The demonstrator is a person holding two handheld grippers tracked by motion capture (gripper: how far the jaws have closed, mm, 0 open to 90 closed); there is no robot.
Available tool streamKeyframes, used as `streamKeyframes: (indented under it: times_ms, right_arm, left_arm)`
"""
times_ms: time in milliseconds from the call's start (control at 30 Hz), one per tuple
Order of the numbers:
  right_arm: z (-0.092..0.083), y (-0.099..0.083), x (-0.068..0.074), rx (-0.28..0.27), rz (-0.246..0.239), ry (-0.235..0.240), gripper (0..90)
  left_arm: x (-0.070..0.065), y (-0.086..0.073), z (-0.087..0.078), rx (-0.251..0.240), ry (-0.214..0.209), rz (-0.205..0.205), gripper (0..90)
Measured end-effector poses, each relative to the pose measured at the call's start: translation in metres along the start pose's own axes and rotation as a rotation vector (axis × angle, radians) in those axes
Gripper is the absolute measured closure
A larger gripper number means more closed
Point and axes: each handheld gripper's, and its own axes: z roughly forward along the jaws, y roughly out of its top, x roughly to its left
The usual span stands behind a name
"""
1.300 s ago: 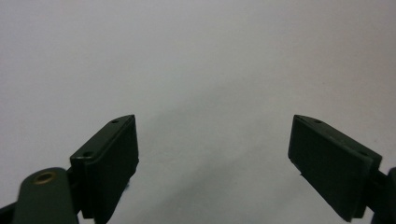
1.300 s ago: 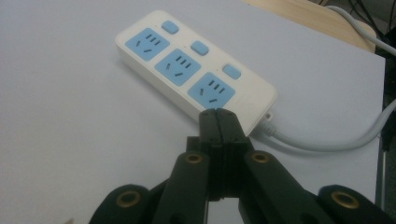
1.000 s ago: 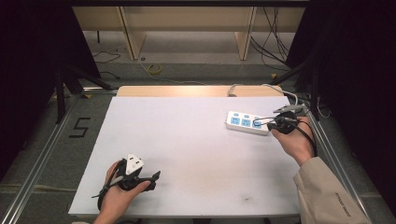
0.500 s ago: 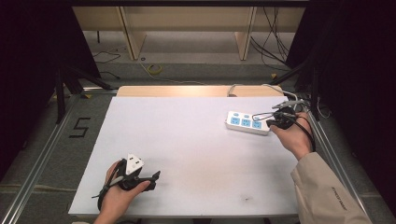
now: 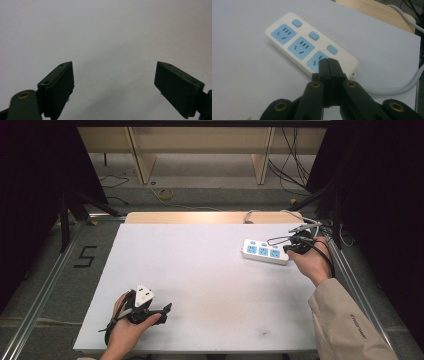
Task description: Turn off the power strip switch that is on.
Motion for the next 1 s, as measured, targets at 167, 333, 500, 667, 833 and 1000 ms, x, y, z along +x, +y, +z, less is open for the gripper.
streamKeyframes:
  times_ms: [167, 333, 500, 667, 833, 1000]
  right_arm:
    - [0.004, 0.003, 0.001, 0.006, 0.005, 0.003, 90.0]
    - [0.007, 0.005, 0.000, 0.014, 0.001, 0.000, 90.0]
    - [0.009, 0.008, 0.000, 0.020, -0.001, -0.003, 90.0]
    - [0.013, 0.011, 0.000, 0.028, -0.002, -0.003, 90.0]
    - [0.017, 0.015, 0.001, 0.036, -0.004, -0.003, 90.0]
    - [0.022, 0.017, 0.001, 0.043, -0.006, -0.005, 90.0]
  left_arm:
    - [0.000, 0.000, 0.000, 0.004, 0.001, 0.001, 15.7]
    - [-0.001, 0.000, 0.001, 0.003, 0.001, 0.001, 15.7]
    - [0.000, 0.000, 0.001, 0.002, 0.000, 0.001, 15.7]
    - [0.000, 0.000, 0.001, 0.002, 0.000, 0.000, 15.7]
    - [0.000, 0.000, 0.001, 0.001, 0.000, 0.000, 15.7]
    - [-0.001, 0.000, 0.000, 0.000, 0.000, 0.000, 15.7]
